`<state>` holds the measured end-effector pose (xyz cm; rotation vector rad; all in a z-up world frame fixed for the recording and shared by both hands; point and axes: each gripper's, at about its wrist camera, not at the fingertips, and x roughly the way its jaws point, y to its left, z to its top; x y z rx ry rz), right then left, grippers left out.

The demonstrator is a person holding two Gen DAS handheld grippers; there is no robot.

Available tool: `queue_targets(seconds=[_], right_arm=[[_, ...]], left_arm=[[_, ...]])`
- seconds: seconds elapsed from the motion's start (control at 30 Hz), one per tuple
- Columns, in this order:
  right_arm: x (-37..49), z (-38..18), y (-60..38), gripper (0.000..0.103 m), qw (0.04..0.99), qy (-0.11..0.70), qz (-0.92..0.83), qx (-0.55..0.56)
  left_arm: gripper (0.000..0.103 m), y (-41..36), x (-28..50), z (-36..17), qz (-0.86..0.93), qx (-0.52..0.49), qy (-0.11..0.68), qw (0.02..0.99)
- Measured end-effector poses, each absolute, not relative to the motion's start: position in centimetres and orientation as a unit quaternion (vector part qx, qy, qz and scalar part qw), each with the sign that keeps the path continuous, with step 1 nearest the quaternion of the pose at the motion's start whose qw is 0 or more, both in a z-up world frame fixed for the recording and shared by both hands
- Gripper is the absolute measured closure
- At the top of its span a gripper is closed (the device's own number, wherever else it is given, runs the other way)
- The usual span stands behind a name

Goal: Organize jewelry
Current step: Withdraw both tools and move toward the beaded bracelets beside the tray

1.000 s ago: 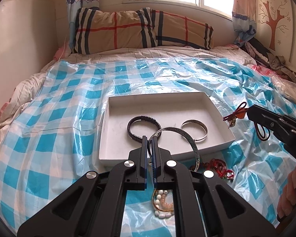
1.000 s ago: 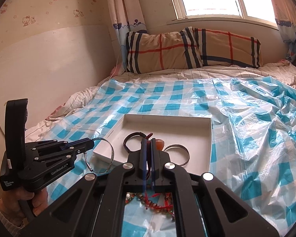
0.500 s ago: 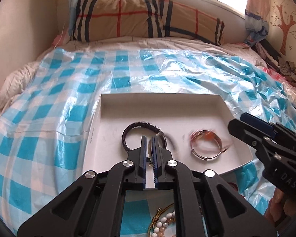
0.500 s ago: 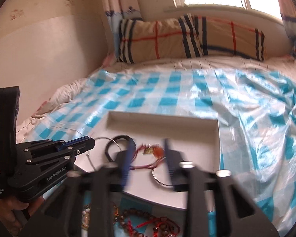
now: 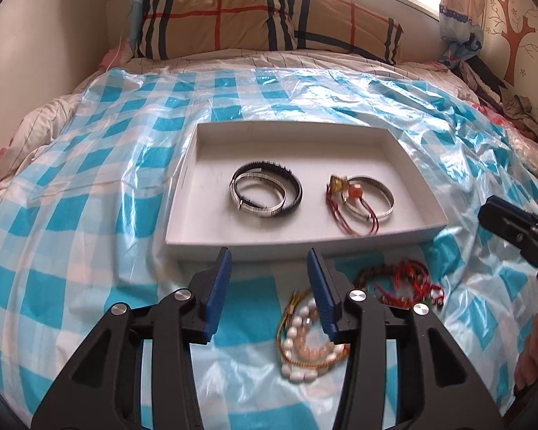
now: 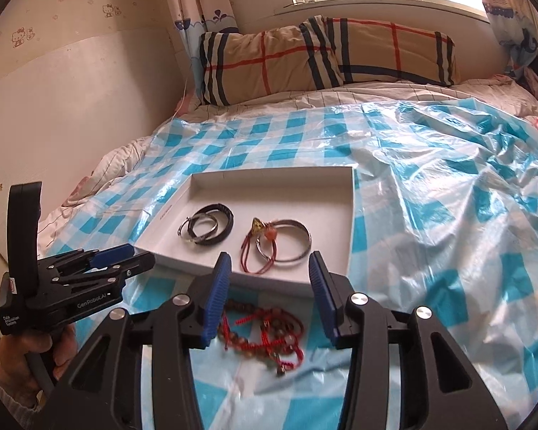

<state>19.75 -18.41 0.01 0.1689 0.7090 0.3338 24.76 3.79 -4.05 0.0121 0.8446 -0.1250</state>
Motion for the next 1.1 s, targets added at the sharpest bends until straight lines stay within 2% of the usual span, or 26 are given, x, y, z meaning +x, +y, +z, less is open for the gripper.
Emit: queue_targets(seconds=[0.33,0.47,0.73,0.8,0.83,0.87,0.97,1.1], right_arm=[[19.0,-2.8,-17.9,0.058,0.896,0.403,0.177,0.060],[19.4,-4.7,-17.4,0.058,0.882,0.431,0.180,0.054],[19.7,-7.3,-16.7,0.059,0.862,0.472,0.184,0.019],[19.5,-7.4,-16.8,0.068,0.861,0.473,0.185,0.018],[19.5,-7.4,-16.9,0.083,0.860,0.474,0.185,0.017],[19.5,-7.4,-17.0,0.091,0.860,0.475,0.185,0.017],[19.0,-7.0,-17.5,0.094,0.864,0.469,0.184,0.014],[17.9,-6.3,-18.7,0.094,0.869,0.463,0.174,0.010]], left_arm=[[0.059,4.5,22.7,-6.4,-0.080,0.024,0.439,0.895],[0.052,4.1,22.1,-7.0,-0.096,0.040,0.442,0.891],[0.046,3.2,20.8,-7.2,-0.129,0.060,0.433,0.890],[0.045,2.1,20.7,-6.7,-0.149,0.072,0.423,0.891],[0.045,1.4,20.8,-6.4,-0.157,0.079,0.418,0.891],[0.043,0.6,20.9,-6.1,-0.168,0.089,0.411,0.892],[0.034,-2.4,21.5,-5.3,-0.197,0.126,0.386,0.892],[0.033,-6.1,22.9,-5.6,-0.221,0.170,0.379,0.882]])
